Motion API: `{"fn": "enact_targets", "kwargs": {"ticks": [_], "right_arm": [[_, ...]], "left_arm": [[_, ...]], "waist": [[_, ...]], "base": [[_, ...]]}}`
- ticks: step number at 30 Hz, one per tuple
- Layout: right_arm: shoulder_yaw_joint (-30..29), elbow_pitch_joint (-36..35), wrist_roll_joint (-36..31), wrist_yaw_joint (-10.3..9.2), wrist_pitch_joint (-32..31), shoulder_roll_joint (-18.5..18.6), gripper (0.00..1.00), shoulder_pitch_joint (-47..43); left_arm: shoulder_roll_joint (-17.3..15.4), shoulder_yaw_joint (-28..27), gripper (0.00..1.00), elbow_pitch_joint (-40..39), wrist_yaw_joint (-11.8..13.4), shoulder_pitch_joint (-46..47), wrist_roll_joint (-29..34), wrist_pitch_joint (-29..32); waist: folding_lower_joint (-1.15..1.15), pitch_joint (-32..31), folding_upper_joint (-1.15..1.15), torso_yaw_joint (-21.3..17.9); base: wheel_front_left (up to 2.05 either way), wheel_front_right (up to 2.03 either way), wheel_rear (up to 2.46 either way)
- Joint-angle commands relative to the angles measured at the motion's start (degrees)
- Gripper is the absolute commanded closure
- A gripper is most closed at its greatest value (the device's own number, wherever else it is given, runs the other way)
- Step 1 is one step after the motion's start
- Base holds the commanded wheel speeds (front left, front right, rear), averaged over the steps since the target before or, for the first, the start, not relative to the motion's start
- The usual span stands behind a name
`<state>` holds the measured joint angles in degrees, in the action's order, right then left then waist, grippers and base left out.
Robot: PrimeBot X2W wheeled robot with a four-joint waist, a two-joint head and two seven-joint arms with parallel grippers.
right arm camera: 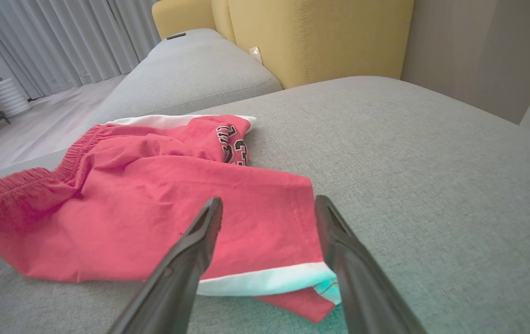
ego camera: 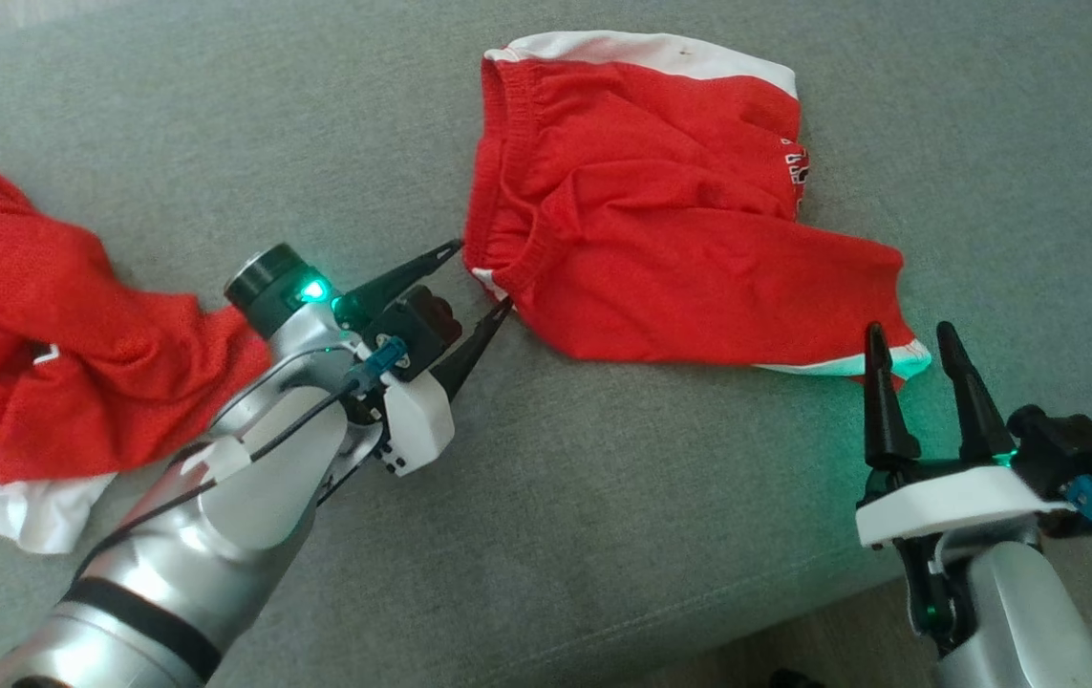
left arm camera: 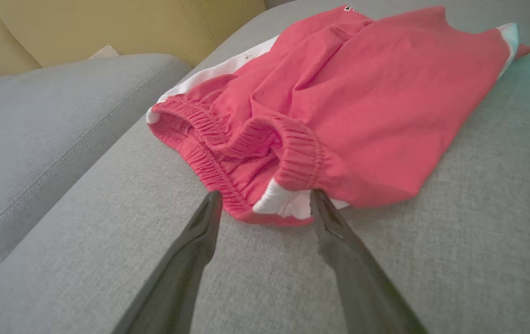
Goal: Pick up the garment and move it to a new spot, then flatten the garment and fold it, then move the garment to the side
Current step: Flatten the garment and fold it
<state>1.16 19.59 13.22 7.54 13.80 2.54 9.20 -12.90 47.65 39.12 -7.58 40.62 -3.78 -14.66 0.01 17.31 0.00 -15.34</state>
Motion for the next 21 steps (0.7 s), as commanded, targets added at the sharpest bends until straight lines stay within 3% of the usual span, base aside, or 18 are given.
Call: {"fn": "enact_targets", "kwargs": {"ticks": [1, 9, 10, 12, 21], "right_arm": [[1.23, -1.23, 0.52, -0.05, 0.88, 0.34, 0.00, 1.46], [1.23, -0.45, 0.77, -0.05, 1.09, 0.34, 0.00, 1.83], [1.23, -0.36, 0.78, -0.05, 1.11, 0.34, 0.00, 1.82], [1.27, -0.17, 0.76, -0.05, 1.13, 0.34, 0.00, 1.75], [-0.47, 2.39, -2.68, -0.05, 1.17, 0.34, 0.00, 0.76]], "left_arm": [[-1.51, -1.34, 0.00, -1.24, 0.10, 2.71, -0.43, -0.34], [-1.91, 0.86, 0.00, -0.80, 0.09, 3.97, -2.32, -0.34], [-1.90, 1.03, 0.09, -0.56, 0.09, 3.90, -2.82, -0.34], [-1.82, 1.52, 1.00, -0.17, 0.09, 3.87, -3.98, -0.34], [-1.21, -1.23, 1.00, -1.29, 0.09, 1.87, -10.59, -0.34]], "waist": [[-0.01, 0.22, 0.00, -0.27], [-0.01, 0.50, 0.00, -1.03], [-0.01, 0.43, 0.00, -1.07], [-0.01, 0.24, 0.00, -1.14], [-0.01, -1.19, 0.00, -0.36]], "base": [[0.00, 0.00, 0.00], [0.00, 0.00, 0.00], [0.00, 0.00, 0.00], [0.00, 0.00, 0.00], [0.00, 0.00, 0.00]]}}
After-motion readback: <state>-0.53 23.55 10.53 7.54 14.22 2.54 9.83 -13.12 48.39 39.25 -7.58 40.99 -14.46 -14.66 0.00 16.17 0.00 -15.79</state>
